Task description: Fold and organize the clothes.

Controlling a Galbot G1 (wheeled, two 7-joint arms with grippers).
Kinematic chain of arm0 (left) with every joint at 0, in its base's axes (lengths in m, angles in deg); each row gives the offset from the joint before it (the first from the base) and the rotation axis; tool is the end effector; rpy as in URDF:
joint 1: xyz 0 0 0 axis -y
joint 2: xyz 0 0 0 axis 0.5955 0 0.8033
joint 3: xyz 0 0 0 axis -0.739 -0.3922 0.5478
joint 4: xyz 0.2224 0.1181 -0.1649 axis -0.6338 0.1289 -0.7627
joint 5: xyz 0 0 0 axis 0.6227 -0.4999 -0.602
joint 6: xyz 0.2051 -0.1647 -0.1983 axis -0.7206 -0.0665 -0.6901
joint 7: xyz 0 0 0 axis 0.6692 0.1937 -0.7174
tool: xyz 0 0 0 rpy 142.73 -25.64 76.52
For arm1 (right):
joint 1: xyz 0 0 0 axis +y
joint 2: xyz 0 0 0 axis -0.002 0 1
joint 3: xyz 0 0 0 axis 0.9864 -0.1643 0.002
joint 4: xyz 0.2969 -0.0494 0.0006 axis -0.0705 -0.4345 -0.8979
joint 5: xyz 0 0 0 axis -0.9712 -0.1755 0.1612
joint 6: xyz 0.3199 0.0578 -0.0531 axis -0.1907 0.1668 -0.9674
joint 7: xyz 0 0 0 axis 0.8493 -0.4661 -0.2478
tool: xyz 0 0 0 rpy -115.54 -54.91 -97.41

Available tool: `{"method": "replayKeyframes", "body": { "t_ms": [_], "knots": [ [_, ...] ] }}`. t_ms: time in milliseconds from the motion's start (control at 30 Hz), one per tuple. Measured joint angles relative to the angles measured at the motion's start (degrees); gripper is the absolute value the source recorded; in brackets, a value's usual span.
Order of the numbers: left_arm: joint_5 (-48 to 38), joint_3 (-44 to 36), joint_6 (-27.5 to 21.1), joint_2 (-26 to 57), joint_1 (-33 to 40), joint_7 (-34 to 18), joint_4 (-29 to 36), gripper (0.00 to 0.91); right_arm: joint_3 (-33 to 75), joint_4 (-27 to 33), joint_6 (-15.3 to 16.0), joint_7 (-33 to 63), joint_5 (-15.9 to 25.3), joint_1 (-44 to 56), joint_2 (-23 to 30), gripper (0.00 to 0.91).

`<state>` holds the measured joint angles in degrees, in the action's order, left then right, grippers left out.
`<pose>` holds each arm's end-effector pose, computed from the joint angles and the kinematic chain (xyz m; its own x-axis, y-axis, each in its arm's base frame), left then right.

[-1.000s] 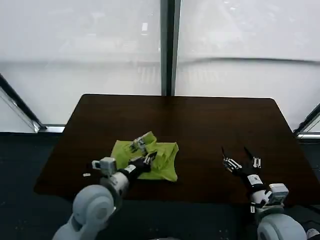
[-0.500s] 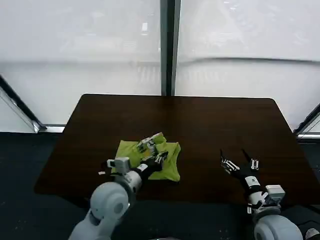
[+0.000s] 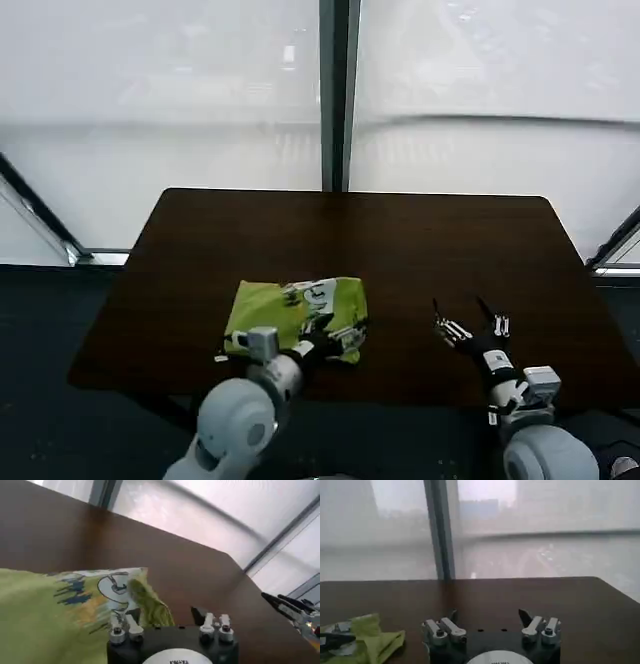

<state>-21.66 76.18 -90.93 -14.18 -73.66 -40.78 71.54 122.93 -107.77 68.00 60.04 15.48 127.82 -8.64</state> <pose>0.1912 -0.0819 -0.2043 -0.6946 0.5497 0.4641 0.3300 0.8167 -0.4735 0.1523 -0.0570 -0.2157 -0.9591 -0.1296 0.2515 -0.1239 0.9916 0.0383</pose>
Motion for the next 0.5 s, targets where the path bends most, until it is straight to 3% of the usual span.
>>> {"method": "replayKeyframes", "body": {
  "t_ms": [267,500],
  "knots": [
    [4.3,6.1,1.8,5.3,-0.2,3.9,3.9,0.878,-7.7,3.5,1.3,-1.2,2.9,-5.3,-4.0,0.878],
    [10.4,12.3,6.6,10.2,-2.1,5.0,4.1,0.878,-16.5,9.3,0.3,-0.9,6.2,-13.1,-2.2,0.878]
  ]
}}
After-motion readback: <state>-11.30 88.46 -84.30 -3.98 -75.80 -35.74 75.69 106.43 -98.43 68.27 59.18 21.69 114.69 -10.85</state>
